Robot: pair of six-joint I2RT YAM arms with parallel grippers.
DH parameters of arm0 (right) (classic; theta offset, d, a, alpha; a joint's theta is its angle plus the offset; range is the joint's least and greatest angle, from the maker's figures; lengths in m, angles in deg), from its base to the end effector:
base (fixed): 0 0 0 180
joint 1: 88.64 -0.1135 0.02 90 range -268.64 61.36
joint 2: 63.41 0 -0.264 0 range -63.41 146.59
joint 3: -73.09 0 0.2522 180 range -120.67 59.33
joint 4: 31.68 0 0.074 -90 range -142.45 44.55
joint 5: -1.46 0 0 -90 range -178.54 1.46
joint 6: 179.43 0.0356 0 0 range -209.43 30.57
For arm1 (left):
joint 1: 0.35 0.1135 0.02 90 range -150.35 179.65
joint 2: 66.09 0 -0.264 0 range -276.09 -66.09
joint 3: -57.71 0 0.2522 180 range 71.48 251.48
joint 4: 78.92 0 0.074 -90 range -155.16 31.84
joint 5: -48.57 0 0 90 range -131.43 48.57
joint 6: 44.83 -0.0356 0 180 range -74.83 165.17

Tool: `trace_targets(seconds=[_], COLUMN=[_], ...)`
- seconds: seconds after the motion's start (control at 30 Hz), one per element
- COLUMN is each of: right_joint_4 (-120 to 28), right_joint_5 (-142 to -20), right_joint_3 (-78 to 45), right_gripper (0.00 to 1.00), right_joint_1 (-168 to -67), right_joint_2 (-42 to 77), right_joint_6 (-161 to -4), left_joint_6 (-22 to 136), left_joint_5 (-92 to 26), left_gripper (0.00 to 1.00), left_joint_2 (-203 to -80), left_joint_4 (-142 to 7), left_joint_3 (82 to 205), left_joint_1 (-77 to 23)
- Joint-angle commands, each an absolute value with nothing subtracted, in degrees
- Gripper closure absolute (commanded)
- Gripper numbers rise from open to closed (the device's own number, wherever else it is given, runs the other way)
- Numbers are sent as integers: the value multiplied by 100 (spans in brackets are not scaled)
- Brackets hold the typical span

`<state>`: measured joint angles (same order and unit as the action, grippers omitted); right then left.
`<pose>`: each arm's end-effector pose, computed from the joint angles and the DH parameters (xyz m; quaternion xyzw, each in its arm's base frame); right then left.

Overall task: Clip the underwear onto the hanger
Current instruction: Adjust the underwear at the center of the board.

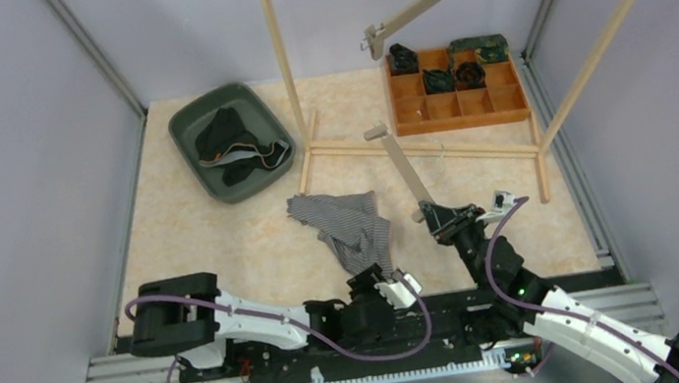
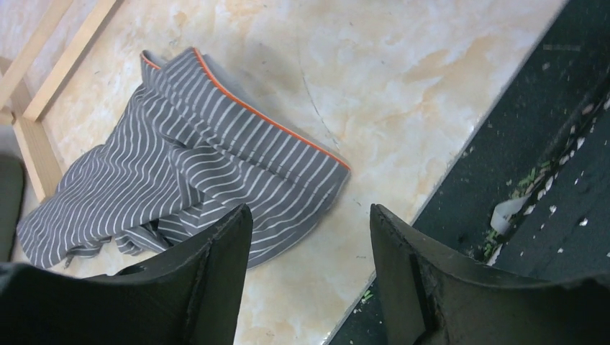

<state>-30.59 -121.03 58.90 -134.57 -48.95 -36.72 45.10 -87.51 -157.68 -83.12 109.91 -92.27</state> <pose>0.0976 0.0733 0.1797 0.2387 0.6610 0.3905 0.5946 0.0155 -0.3036 0.1605 0.4625 0.6971 -0.0626 0.5442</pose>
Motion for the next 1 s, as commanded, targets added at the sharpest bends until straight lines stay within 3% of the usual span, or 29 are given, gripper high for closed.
trace_targets(seconds=[0.0,0.97], right_joint_4=[-2855,-2936], right_joint_5=[-12152,-12146], right_joint_3=[6447,6449], right_gripper=[100,100], right_joint_1=[-13358,-13312], right_joint_2=[-4932,-4970], right_joint_6=[-3656,-3630], left_joint_6=[4030,3073], left_joint_5=[-8756,-9212], left_gripper=[34,42], left_joint_2=[-16094,-17216], left_joint_4=[-8598,-9600], left_joint_3=[11081,11200], left_joint_1=[-9317,-9160])
